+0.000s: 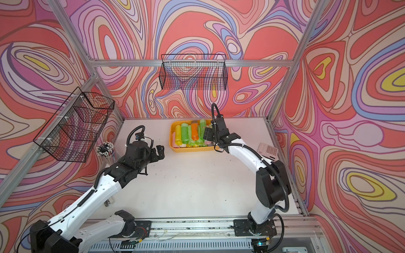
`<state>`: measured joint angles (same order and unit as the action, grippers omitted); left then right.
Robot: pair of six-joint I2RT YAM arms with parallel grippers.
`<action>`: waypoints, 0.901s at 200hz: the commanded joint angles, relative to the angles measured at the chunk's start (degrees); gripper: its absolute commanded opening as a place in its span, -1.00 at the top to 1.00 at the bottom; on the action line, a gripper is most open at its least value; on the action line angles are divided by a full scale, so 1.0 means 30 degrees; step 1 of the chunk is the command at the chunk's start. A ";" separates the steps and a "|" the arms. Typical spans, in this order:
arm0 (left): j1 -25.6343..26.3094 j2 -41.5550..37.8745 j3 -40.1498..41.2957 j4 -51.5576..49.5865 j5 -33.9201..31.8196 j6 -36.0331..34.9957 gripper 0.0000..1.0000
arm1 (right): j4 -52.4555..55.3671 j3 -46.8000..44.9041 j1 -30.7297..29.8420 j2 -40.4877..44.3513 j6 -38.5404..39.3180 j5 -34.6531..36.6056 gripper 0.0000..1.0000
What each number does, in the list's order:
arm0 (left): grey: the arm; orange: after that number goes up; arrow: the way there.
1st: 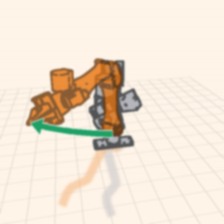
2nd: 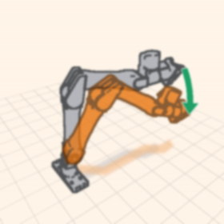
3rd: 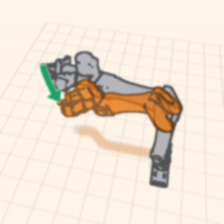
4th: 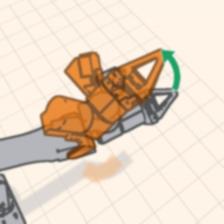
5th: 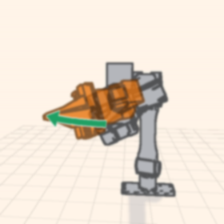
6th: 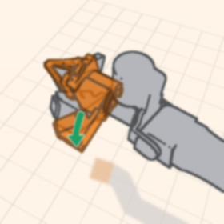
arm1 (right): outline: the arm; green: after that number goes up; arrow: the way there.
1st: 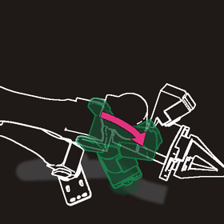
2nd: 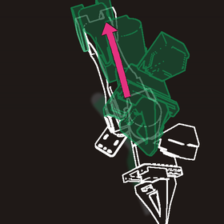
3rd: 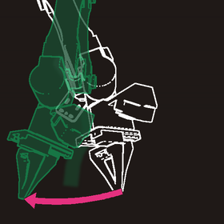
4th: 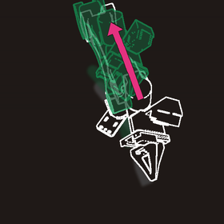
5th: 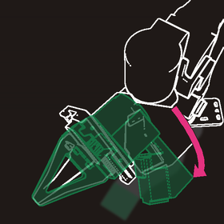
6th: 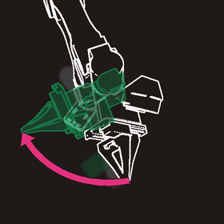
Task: Put the roll of trash bags into the storage box
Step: Place the roll of trash bags in the storage box, then reset both arms
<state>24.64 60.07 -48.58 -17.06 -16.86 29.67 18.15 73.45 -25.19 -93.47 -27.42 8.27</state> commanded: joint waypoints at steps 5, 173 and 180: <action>-0.2108 0.0678 0.1531 0.3780 -0.2988 -0.2126 -1.00 | -0.2955 -0.3285 0.0025 0.2539 0.0104 0.2097 -0.76; -0.4725 0.6524 0.8305 1.8566 -0.0919 -1.0478 -1.00 | -1.1993 -1.1576 0.0019 0.6317 0.5339 1.0103 -0.93; -0.4703 0.6745 0.8408 1.9227 -0.0992 -1.0830 -1.00 | -1.3059 -1.2080 0.0040 0.6342 0.5738 1.0477 -0.93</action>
<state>10.76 78.59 -22.70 33.76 -20.01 2.15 -12.78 40.47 -25.19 -74.17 -14.46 34.09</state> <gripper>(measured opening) 0.999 0.962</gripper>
